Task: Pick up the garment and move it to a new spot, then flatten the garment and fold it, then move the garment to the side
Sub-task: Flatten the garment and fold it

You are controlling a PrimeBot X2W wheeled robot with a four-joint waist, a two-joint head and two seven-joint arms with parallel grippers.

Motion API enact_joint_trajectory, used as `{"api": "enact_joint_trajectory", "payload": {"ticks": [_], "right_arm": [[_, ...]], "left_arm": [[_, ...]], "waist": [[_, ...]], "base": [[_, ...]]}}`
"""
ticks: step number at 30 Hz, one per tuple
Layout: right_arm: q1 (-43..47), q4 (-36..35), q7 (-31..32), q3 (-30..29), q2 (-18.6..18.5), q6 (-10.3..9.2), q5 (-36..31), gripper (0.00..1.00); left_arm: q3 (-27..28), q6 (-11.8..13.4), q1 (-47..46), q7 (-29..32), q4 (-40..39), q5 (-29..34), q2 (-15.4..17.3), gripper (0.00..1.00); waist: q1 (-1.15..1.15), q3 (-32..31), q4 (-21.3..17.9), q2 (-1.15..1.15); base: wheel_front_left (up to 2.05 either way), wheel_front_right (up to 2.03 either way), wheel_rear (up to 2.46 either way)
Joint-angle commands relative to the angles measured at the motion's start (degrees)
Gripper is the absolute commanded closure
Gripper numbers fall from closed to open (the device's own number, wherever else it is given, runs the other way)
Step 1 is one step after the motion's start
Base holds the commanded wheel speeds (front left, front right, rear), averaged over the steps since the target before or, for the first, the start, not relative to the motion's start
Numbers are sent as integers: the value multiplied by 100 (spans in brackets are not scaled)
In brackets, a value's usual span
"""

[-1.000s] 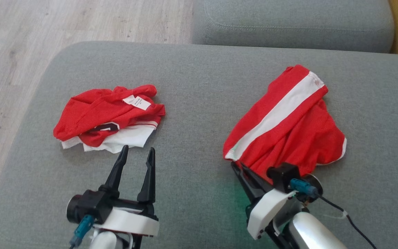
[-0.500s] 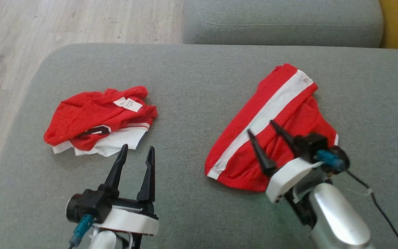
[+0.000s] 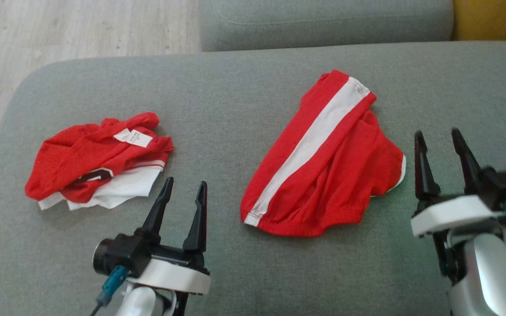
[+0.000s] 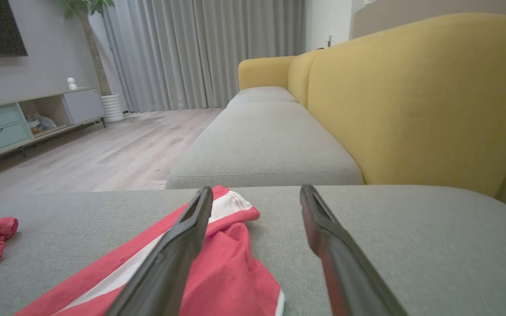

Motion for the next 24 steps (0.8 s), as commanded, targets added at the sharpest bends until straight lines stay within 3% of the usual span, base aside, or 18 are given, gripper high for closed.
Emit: {"api": "enact_joint_trajectory", "payload": {"ticks": [1,4,8,14,20,24], "right_arm": [[-26,-239,-148,48,46,-4,106,0],[34,-288,-277,-35,46,-4,212,0],[13,-271,-342,-31,46,-4,228,0],[-75,-154,-405,-41,46,-4,265,0],[-130,-17,-472,0,46,-4,322,0],[-181,56,-518,61,46,-4,375,0]], "left_arm": [[90,10,-288,-55,-118,-62,-7,0],[-68,4,-328,-55,-40,-197,-8,0],[-457,22,-319,121,46,-824,-9,0],[-1139,161,-256,1065,189,-1867,-10,0],[-1420,337,-261,1663,263,-2446,-10,0],[-1378,511,-343,1711,348,-2739,-10,0]], "waist": [[0,60,-52,0],[0,127,-96,0],[0,201,-134,0],[0,298,-181,0],[0,354,-251,0],[0,405,-345,0]], "base": [[0,0,0],[0,0,0],[0,0,0],[0,0,0],[0,0,0],[0,0,0]]}}
